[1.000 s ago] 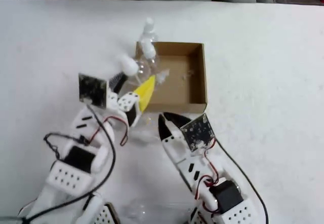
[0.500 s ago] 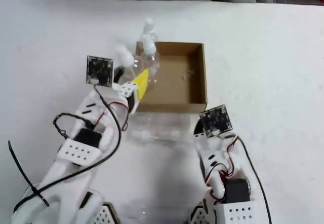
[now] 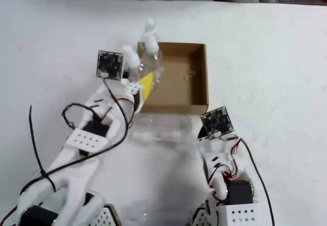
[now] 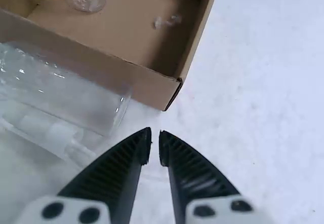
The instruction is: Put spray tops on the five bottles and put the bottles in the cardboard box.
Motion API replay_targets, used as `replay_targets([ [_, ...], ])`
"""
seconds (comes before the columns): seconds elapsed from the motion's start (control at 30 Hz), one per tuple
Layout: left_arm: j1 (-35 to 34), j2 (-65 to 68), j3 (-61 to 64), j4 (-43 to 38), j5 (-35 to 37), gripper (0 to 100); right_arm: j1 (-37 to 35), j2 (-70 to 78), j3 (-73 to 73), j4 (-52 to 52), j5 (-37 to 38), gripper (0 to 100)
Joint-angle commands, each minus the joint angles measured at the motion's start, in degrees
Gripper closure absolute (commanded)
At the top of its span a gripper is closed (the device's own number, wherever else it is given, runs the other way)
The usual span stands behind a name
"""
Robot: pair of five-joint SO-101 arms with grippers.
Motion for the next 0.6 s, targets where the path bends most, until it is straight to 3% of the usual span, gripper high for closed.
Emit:
replay_targets([
  [0.0, 1.6, 0.3, -3.2, -1.8, -0.9, 98, 0.7, -0.2, -0.5, 0.0, 0.6, 98.2],
  [0.27, 2.7, 0.5, -1.5, -2.0, -5.3, 98, 0.7, -0.2, -0.5, 0.0, 0.7, 98.2],
  [0.57, 2.3, 0.6, -0.8, -1.8, -5.3, 98, 0.7, -0.2, -0.4, 0.2, 3.6, 98.2],
])
